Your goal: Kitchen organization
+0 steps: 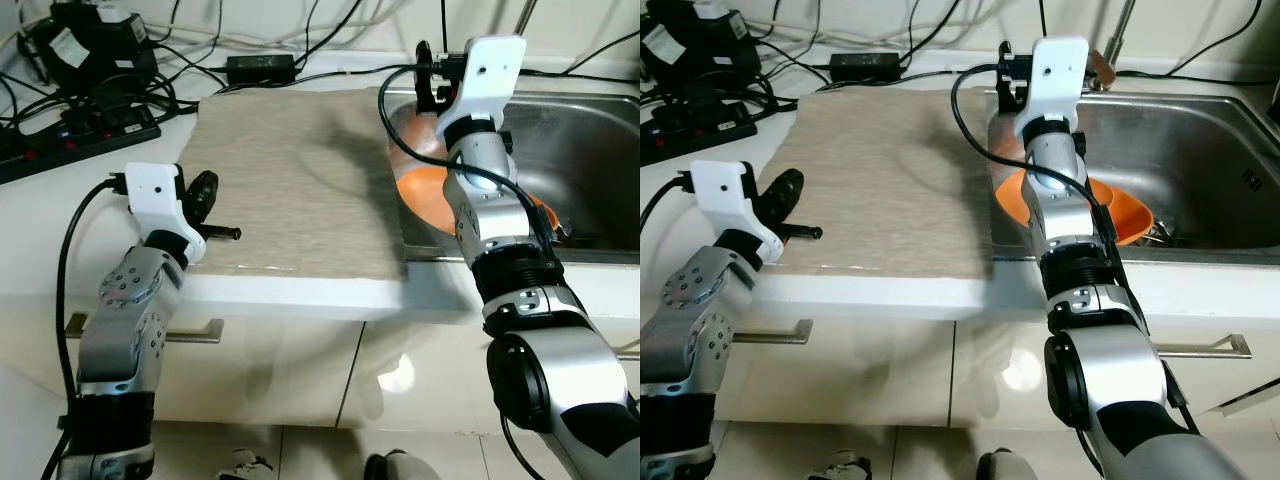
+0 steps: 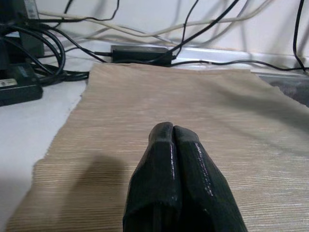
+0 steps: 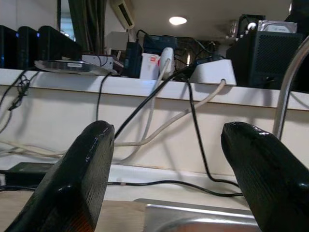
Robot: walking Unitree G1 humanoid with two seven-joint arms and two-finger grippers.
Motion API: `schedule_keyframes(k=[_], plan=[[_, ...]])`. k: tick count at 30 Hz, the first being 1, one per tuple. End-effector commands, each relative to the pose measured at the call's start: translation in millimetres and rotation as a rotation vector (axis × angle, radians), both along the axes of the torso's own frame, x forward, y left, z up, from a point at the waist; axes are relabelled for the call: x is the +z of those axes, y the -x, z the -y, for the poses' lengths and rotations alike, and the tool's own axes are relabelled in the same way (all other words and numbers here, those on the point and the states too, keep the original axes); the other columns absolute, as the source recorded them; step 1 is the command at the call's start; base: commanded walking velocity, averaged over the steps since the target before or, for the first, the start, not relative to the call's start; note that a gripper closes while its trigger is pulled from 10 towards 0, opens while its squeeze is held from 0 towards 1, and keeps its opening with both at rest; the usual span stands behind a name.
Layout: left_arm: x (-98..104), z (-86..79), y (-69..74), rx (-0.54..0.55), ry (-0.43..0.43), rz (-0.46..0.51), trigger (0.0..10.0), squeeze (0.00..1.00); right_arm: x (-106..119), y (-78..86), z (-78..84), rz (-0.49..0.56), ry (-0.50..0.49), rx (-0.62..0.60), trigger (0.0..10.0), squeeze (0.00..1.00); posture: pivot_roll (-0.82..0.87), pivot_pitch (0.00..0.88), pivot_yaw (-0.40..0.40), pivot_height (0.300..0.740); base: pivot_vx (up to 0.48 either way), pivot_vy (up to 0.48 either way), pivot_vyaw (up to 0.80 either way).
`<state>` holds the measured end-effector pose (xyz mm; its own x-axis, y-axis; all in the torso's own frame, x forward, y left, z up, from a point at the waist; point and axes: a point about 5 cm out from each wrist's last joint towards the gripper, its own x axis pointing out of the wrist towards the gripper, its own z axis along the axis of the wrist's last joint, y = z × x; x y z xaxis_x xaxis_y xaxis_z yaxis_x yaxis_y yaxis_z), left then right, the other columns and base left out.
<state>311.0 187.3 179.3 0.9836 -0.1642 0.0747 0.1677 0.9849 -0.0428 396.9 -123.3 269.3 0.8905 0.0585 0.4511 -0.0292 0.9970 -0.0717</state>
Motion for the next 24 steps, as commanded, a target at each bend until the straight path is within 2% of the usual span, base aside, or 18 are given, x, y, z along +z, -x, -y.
schedule_keyframes(k=[1,5,9,13,18,24], plan=[[7,0.6,-5.4,0.008,-0.02,0.023,10.0,0.0,3,1.7,-2.5,0.005,-0.007,0.017,10.0,0.0,0.08,0.0,-0.01,0.715,0.0,0.0,0.0],[20,1.3,-8.8,0.001,-0.049,0.055,10.0,0.0,-7,4.8,-1.5,-0.016,-0.01,0.01,10.0,0.0,0.07,0.0,0.003,0.715,0.0,0.0,0.0],[29,0.5,-11.0,-0.007,-0.035,0.067,10.0,0.0,-20,9.5,0.6,-0.049,-0.017,-0.006,10.0,0.0,0.07,0.0,0.013,0.715,0.0,0.0,0.0],[30,2.3,-11.0,-0.012,-0.028,0.071,10.0,0.0,-31,13.9,0.2,-0.07,-0.011,-0.015,10.0,0.0,0.06,0.0,0.02,0.715,0.0,0.0,0.0],[36,11.0,-11.0,-0.027,0.013,0.104,10.0,0.0,-65,25.2,-3.7,-0.175,-0.021,-0.018,10.0,0.0,0.05,0.0,0.021,0.715,0.0,0.0,0.0],[35,11.6,-15.7,-0.028,0.017,0.104,10.0,0.0,-73,29.1,-2.8,-0.192,-0.011,-0.029,10.0,0.0,0.03,0.0,0.03,0.715,0.0,0.0,0.0]])
